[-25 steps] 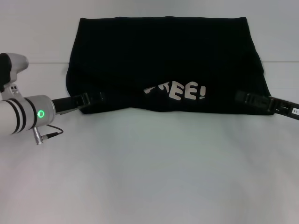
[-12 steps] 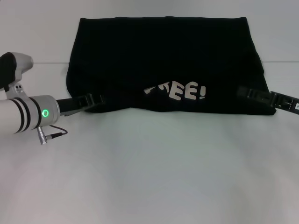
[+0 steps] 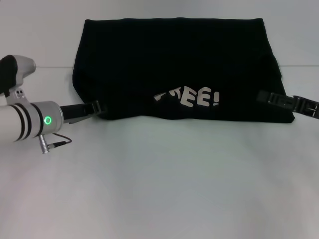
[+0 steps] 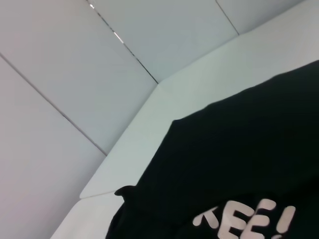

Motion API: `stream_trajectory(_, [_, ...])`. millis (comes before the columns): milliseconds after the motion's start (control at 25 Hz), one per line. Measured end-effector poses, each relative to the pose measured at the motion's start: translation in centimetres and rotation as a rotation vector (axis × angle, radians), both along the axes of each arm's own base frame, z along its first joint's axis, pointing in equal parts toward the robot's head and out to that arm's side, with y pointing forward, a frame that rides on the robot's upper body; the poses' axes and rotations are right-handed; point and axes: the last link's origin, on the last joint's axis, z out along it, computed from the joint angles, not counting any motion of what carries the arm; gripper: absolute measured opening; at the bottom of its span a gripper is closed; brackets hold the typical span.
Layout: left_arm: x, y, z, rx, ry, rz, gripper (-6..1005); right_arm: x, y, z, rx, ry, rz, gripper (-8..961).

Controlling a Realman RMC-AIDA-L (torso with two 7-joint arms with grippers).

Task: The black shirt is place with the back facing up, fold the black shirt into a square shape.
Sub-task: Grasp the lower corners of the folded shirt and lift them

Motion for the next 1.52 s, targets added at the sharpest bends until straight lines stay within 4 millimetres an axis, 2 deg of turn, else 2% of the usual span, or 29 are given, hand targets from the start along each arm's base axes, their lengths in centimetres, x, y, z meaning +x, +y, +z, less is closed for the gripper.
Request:
stream_trajectory(120, [0.2,0.2,0.6,-0.009,-0.016,-0.003,109,0.7,0.2,0.8,-0.04,-0.01,-0.067,617])
stream_trajectory(320, [0.8,0.8,2.1,-0.018,-0.034,0.002,17,2.7,1.5,3.9,-0.115,-0.105,-0.274,608])
stream_trajectory(440, [1.1,1.1,2.7,-0.011,-0.036,-0.003,18,3.5,2.3,4.9,-0.136,-0.204,-0.359,602])
stream_trajectory(600, [1.4,1.4,3.1,-0.006,-0.037,-0.011,18,3.2,3.5,5.2,-0.107,-0.251,-0.371,595])
stream_trajectory(760, [1.6,1.6,3.1,-0.005,-0.039,-0.016,18,2.6,4.7,4.4,-0.065,-0.294,-0.365,587])
stream_trajectory(1160, [1.7,1.7,3.2,0.003,-0.043,-0.017,17,1.7,6.5,-0.6,-0.039,-0.45,-0.361,569])
stream_trajectory(1520, [1.4,1.7,3.4,0.014,-0.048,-0.006,18,1.3,6.7,-1.6,-0.038,-0.458,-0.366,552])
